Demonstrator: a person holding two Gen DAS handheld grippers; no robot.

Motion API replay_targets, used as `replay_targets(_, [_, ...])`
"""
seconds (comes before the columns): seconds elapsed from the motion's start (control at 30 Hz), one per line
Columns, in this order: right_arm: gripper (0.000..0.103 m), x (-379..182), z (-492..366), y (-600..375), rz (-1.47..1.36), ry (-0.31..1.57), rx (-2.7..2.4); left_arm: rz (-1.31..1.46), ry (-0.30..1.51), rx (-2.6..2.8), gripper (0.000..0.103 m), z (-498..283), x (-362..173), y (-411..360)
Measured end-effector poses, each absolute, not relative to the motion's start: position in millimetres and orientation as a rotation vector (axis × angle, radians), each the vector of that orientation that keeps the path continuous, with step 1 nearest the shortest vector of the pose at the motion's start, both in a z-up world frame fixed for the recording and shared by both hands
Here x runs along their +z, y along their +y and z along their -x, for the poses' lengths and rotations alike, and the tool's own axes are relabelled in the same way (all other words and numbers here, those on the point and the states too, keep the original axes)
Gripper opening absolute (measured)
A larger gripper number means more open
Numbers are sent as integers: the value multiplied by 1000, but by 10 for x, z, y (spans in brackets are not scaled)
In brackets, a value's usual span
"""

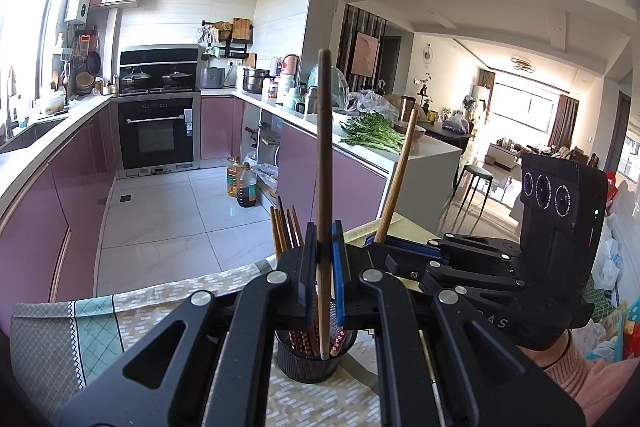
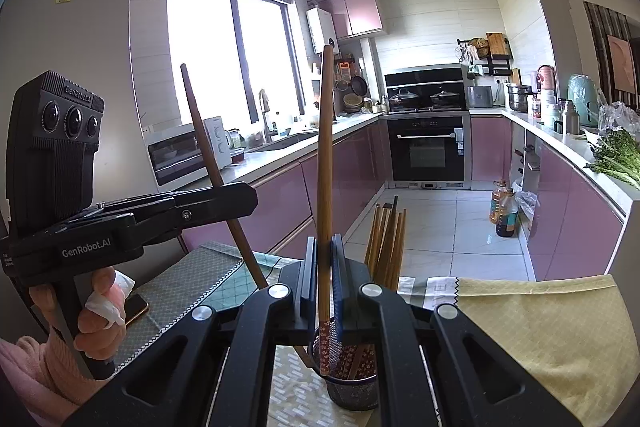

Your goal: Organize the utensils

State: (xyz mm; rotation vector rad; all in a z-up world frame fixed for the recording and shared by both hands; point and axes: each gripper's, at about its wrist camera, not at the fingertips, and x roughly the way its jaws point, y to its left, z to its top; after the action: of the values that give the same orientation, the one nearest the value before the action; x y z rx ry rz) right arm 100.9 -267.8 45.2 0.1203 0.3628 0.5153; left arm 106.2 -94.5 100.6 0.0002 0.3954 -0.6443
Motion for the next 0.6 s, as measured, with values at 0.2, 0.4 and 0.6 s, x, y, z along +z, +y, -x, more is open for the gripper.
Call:
replay_targets(0.2, [6, 448, -1044, -2680, -122, 364, 509, 3, 391, -640, 7, -1086, 1024, -938])
replay_targets(0.4, [6, 447, -1055, -2680, -121, 365, 506, 0, 387, -638, 7, -1099, 1028, -954])
replay_targets(0.6, [6, 442, -1087, -2692, -126, 373, 497, -1, 397, -639, 7, -1115, 1017, -970])
